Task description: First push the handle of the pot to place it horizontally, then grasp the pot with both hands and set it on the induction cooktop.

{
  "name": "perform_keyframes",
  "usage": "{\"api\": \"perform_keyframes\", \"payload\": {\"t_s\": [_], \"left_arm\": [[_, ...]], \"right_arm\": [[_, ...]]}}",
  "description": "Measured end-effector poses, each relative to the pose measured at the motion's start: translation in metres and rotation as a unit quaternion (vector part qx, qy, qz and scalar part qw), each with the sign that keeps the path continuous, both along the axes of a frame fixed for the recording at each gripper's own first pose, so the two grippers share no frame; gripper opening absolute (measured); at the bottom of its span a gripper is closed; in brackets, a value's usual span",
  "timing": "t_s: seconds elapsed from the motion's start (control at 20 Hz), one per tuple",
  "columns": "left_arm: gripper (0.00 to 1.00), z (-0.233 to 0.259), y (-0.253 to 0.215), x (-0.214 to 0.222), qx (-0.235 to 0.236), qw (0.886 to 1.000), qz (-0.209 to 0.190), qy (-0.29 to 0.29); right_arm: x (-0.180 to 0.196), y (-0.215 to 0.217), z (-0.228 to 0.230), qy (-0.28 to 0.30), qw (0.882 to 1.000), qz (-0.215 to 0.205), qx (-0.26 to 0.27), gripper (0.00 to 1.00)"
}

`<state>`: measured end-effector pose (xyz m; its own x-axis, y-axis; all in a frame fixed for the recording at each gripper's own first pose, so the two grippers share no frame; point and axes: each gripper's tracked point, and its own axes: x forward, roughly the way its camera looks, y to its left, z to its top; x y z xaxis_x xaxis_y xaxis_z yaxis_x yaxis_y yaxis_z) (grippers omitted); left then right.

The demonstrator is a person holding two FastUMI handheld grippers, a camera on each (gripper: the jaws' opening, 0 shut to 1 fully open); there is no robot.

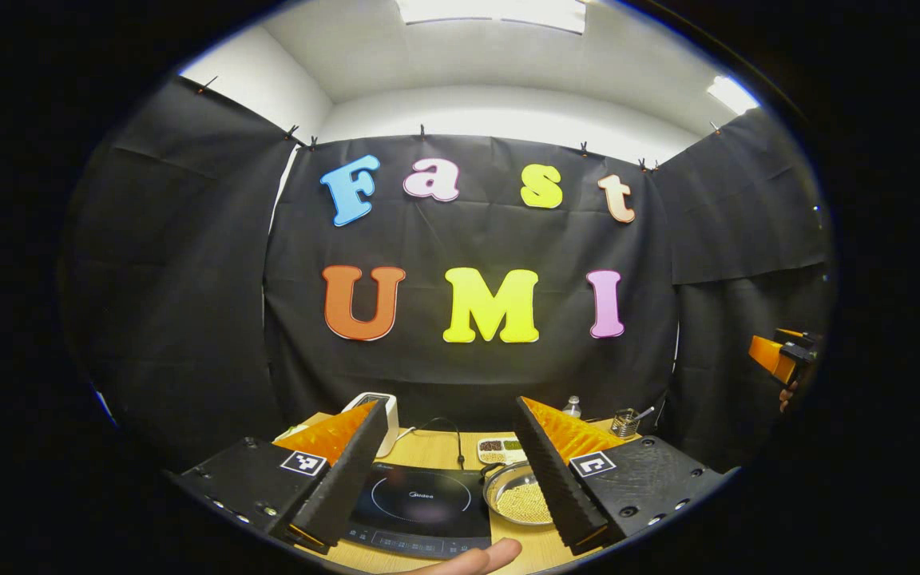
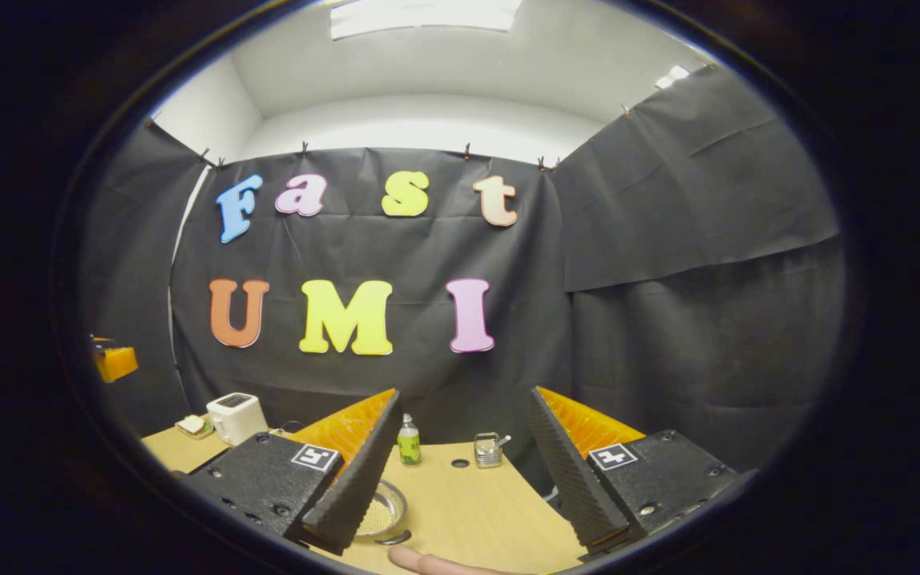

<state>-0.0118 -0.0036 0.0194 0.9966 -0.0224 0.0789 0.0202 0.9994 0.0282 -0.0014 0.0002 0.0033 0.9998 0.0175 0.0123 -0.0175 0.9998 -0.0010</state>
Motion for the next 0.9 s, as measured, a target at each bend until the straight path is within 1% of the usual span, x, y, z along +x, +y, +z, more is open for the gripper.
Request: {"api": "perform_keyframes", "payload": {"t_s": [0.1,0.15,0.2,0.25,0.5,0.6,0.65,0.7,0.75,0.8,0.85,0.9], "left_arm": [[0.94,-0.002,0.002,-0.001,0.011,1.0,0.005,-0.002],[0.94,-0.004,0.0,-0.001,0.012,1.0,0.003,0.001],[0.94,-0.005,-0.002,-0.001,0.01,1.0,0.0,0.004],[0.94,-0.007,-0.004,-0.002,0.009,1.0,-0.003,0.007],[0.94,-0.004,-0.005,-0.01,0.018,1.0,-0.001,-0.002],[0.94,-0.007,-0.009,-0.012,0.018,1.0,-0.006,0.003],[0.94,-0.007,-0.009,-0.014,0.02,1.0,-0.007,0.001],[0.94,-0.005,-0.01,-0.013,0.021,1.0,-0.007,-0.002],[0.94,-0.005,-0.011,-0.014,0.023,1.0,-0.008,-0.003],[0.94,-0.005,-0.013,-0.016,0.023,1.0,-0.01,-0.003],[0.94,-0.005,-0.014,-0.019,0.023,1.0,-0.013,-0.004],[0.95,-0.005,-0.014,-0.02,0.024,1.0,-0.015,-0.005]], "right_arm": [[0.001,0.004,-0.003,0.003,1.0,0.007,0.001,0.96],[0.002,0.006,-0.005,0.004,1.0,0.01,0.002,0.99],[0.004,0.009,-0.007,0.006,1.0,0.013,0.004,0.99],[0.005,0.011,-0.011,0.011,1.0,0.015,0.003,0.96],[0.02,0.033,-0.038,0.039,0.998,0.04,0.007,0.95],[0.025,0.047,-0.051,0.051,0.997,0.059,0.007,0.84],[0.028,0.053,-0.06,0.062,0.996,0.066,0.003,0.72],[0.031,0.062,-0.069,0.074,0.994,0.077,-0.001,0.69],[0.032,0.072,-0.077,0.086,0.992,0.092,-0.002,0.56],[0.034,0.081,-0.085,0.097,0.99,0.103,-0.001,0.51],[0.037,0.087,-0.094,0.111,0.988,0.11,-0.003,0.33],[0.04,0.09,-0.105,0.124,0.986,0.114,-0.003,0.27]]}}
